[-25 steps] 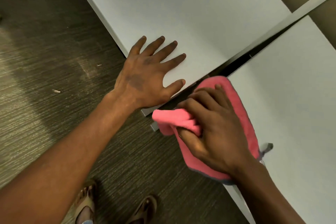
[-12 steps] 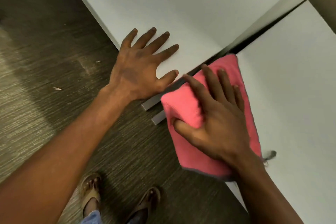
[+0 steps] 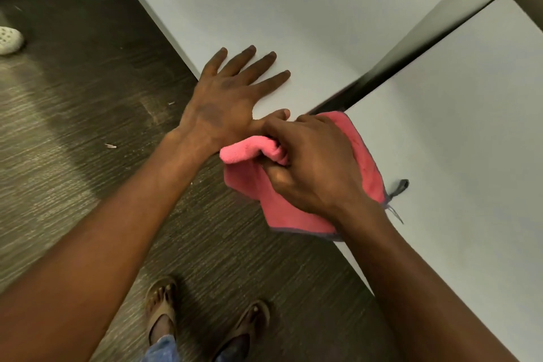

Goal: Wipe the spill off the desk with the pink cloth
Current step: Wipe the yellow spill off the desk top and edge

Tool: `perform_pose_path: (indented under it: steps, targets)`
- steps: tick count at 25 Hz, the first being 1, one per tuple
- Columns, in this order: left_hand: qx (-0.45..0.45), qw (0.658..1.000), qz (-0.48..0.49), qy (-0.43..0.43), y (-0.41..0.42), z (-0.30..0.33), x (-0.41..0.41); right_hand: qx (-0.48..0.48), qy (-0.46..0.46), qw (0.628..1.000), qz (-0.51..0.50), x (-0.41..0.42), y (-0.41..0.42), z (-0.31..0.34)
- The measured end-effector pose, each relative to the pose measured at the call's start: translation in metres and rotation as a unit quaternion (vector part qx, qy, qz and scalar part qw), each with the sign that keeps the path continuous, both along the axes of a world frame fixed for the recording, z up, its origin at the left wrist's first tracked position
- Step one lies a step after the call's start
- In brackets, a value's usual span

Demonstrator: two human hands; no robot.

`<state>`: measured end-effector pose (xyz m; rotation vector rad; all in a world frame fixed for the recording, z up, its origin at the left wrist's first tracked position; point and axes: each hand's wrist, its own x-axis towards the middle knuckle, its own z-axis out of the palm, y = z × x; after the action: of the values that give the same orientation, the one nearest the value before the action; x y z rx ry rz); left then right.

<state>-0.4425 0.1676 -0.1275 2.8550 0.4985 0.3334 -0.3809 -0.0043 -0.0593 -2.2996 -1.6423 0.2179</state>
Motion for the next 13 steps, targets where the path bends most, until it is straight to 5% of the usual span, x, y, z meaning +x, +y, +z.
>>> perform_pose_path:
  steps: [13]
  targets:
    - [0.005,0.999,0.016,-0.029,-0.006,-0.004,0.000,-0.097,-0.119,0.988,-0.035,-0.021,-0.140,-0.003]
